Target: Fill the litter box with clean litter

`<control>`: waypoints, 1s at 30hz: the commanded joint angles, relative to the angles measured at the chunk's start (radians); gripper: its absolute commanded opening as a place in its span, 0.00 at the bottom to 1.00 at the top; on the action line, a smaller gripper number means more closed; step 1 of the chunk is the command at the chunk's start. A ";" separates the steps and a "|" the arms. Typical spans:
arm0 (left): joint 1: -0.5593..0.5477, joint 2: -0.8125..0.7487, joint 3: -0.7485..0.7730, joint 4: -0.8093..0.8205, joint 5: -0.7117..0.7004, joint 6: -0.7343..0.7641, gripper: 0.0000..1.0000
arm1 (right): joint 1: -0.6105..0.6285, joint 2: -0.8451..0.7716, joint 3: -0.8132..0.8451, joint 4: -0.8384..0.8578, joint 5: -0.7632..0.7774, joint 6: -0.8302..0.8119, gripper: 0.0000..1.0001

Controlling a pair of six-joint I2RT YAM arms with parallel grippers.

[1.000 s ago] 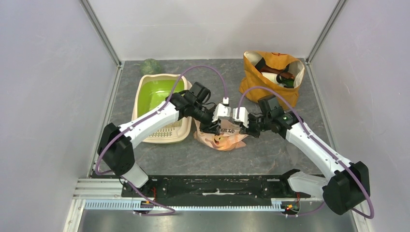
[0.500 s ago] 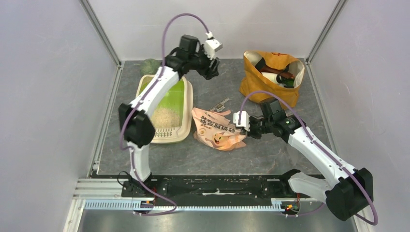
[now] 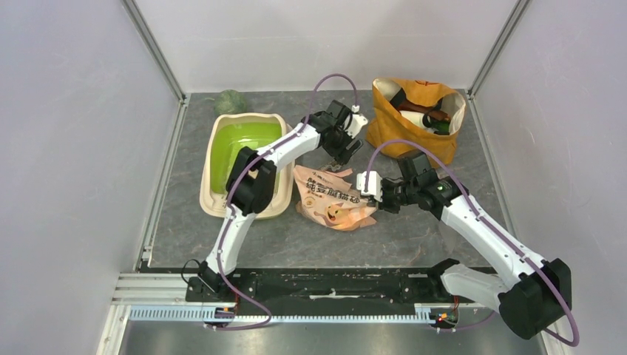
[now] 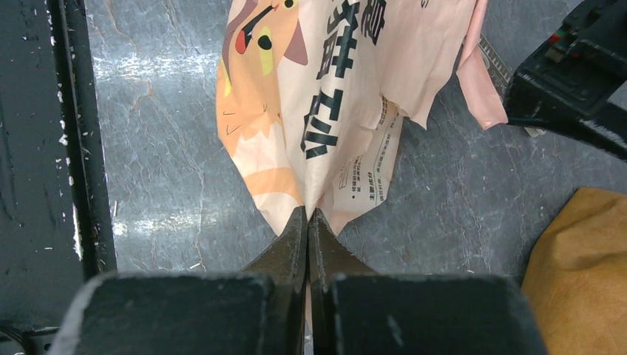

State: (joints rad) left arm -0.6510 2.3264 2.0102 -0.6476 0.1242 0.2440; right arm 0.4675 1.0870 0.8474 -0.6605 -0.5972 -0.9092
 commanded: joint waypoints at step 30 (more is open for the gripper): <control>0.021 -0.102 0.045 0.072 0.066 -0.029 0.02 | 0.003 -0.041 0.005 -0.056 0.029 0.033 0.00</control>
State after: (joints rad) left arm -0.6453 2.3188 2.0388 -0.6167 0.1459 0.2272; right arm 0.4686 1.0657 0.8452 -0.6807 -0.5858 -0.9016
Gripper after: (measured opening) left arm 0.033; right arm 0.007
